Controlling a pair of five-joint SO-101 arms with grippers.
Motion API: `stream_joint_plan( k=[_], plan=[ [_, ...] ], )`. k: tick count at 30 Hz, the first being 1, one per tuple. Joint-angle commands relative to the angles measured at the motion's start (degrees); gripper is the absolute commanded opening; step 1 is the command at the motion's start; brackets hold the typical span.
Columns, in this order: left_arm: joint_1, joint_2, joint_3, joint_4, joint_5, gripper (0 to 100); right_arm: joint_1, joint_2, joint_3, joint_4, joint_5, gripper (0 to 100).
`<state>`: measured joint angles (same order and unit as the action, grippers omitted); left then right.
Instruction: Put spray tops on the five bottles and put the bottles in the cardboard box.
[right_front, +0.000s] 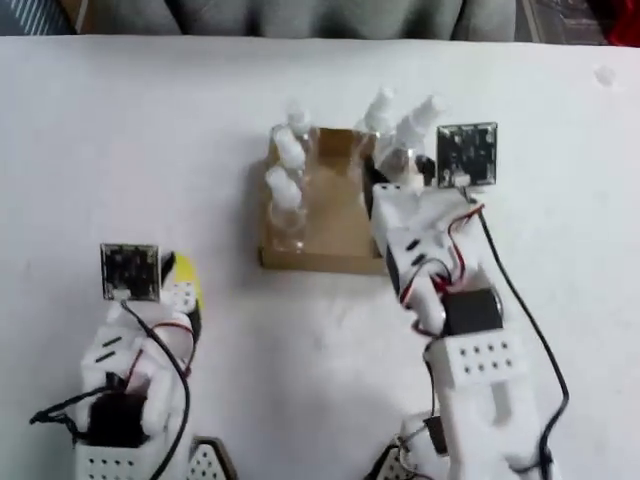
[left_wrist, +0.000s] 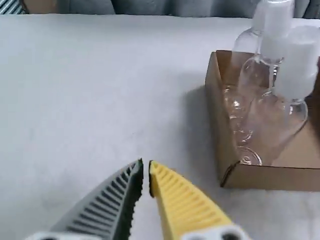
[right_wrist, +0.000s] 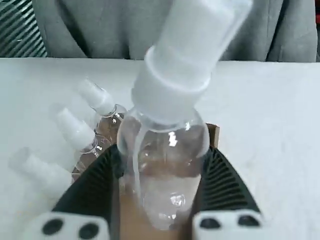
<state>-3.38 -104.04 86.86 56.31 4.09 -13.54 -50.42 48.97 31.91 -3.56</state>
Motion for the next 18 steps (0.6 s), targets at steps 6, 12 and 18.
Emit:
stream_joint_plan(
  k=[6,12,18],
  plan=[
    [-2.2,-0.9,6.6,-7.4,-0.6,2,0.6,13.0,-0.5,-10.0,0.7,1.5],
    [-2.5,-0.9,10.1,-11.3,-0.7,2,0.7,20.7,0.4,-15.4,0.7,1.5],
    [-2.6,-0.8,10.1,-11.3,-0.7,2,0.7,25.6,3.9,-24.7,0.7,1.5]
  ],
)
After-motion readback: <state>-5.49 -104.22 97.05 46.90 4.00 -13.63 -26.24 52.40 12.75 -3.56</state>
